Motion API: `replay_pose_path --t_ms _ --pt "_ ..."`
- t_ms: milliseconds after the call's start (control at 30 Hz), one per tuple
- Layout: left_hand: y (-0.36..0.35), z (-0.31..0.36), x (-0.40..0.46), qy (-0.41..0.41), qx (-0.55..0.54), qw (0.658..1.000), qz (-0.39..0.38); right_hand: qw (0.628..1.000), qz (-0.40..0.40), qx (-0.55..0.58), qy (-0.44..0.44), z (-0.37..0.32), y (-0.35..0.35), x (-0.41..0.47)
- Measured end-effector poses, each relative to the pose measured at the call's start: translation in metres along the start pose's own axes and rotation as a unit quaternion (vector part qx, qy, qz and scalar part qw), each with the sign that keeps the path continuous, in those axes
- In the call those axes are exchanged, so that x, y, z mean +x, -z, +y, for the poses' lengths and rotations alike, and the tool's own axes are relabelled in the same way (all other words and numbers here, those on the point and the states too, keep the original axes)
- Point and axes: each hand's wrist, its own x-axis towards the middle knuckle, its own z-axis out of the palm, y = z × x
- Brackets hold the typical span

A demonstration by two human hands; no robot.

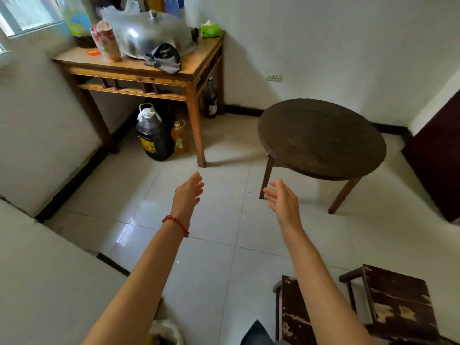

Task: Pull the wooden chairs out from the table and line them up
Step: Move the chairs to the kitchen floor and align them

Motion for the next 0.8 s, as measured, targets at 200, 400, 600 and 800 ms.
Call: replay_pose_path --t_ms 200,400,600,800 --pt "-0.041 0.015 0.051 0.003 0.016 0.998 -0.055 0.998 0.062 -0.01 -0.006 -0.005 0.014 0.052" --pt "-0.105 0.04 0.122 -0.005 0.026 0.996 -0.084 0.996 0.092 0.003 -0.004 -0.018 0.025 0.14" --pt "-0.191 0.083 0.195 -0.006 0.054 0.991 -0.123 0.991 0.131 0.008 -0.006 -0.055 0.058 0.236" --pt "-0.284 0.118 0.251 -0.009 0.072 0.976 -0.206 0.982 0.19 0.021 0.0 -0.088 0.107 0.306"
